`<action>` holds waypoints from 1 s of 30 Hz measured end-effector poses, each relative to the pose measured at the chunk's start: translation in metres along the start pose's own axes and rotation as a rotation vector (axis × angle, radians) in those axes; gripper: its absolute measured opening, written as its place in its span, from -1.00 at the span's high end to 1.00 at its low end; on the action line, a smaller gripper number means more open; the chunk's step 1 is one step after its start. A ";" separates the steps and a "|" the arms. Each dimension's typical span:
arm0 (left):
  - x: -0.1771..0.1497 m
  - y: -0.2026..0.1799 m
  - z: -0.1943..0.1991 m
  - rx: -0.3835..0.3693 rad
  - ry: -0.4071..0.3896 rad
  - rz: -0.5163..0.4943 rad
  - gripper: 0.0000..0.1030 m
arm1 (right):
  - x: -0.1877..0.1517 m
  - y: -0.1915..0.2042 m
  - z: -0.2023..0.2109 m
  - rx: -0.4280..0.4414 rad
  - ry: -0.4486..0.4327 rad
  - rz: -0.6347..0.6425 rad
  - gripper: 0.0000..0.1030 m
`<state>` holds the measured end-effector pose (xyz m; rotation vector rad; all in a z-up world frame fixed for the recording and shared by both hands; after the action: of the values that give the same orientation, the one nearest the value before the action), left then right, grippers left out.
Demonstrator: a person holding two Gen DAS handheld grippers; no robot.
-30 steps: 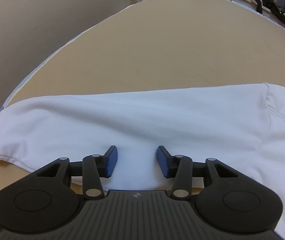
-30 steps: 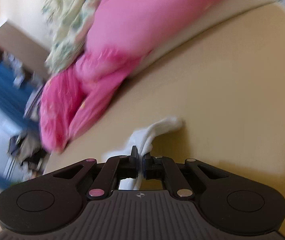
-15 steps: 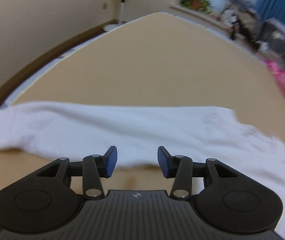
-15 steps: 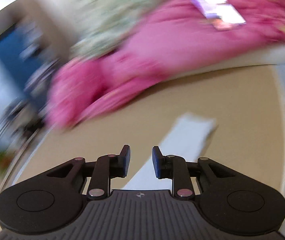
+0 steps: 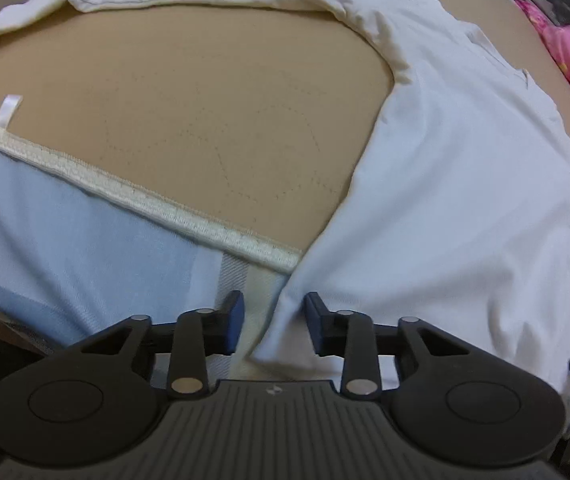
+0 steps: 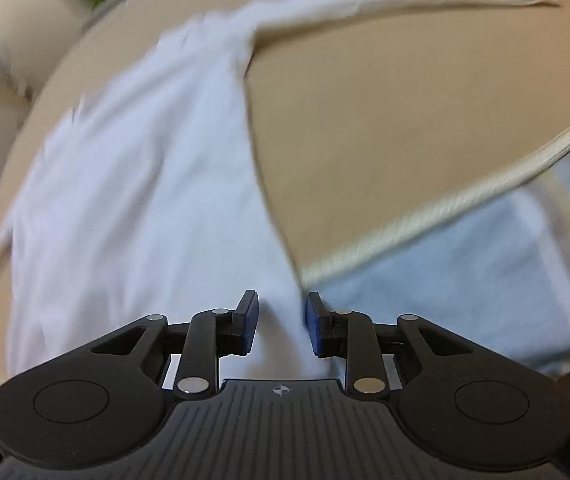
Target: Fold small clothes
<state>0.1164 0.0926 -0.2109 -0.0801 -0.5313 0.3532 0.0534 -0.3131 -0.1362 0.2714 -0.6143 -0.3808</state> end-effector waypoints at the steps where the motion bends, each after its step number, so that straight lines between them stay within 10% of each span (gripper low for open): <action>1: 0.000 0.000 0.001 -0.005 -0.004 -0.016 0.49 | -0.004 0.001 0.000 -0.008 0.001 0.029 0.48; 3: -0.001 -0.002 -0.001 -0.025 0.001 -0.034 0.84 | -0.006 -0.001 0.001 -0.016 -0.010 0.044 0.48; 6: -0.004 -0.007 0.004 -0.026 -0.016 -0.073 0.91 | -0.024 0.004 0.010 0.002 -0.024 0.048 0.90; 13: -0.004 0.006 0.069 -0.089 -0.185 -0.065 0.92 | 0.004 -0.030 0.091 0.055 -0.257 -0.173 0.93; 18: -0.019 0.001 0.044 -0.003 -0.081 -0.120 0.88 | -0.025 -0.052 0.059 -0.054 -0.063 -0.218 0.91; 24: -0.015 -0.022 0.047 -0.052 -0.158 -0.172 0.81 | -0.016 -0.019 0.068 -0.106 -0.218 0.021 0.86; 28: -0.031 -0.027 0.006 -0.015 0.037 -0.196 0.77 | -0.034 -0.024 0.031 -0.125 -0.014 -0.009 0.83; 30: -0.025 -0.027 0.012 -0.009 -0.006 -0.176 0.76 | -0.034 -0.026 0.031 -0.153 -0.015 -0.008 0.86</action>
<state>0.0989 0.0582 -0.2079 -0.0407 -0.5414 0.1794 0.0021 -0.3262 -0.1384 0.1246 -0.5959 -0.4355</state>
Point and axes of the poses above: each gripper's, at about its wrist camera, not at the fingertips, and z roughly against the way its jaws point, y to its left, x to its top, the point moved 3 cm from there along -z, roughly the way its jaws point, and after that the axes turned 13 degrees about -y, right-handed, at the moved point
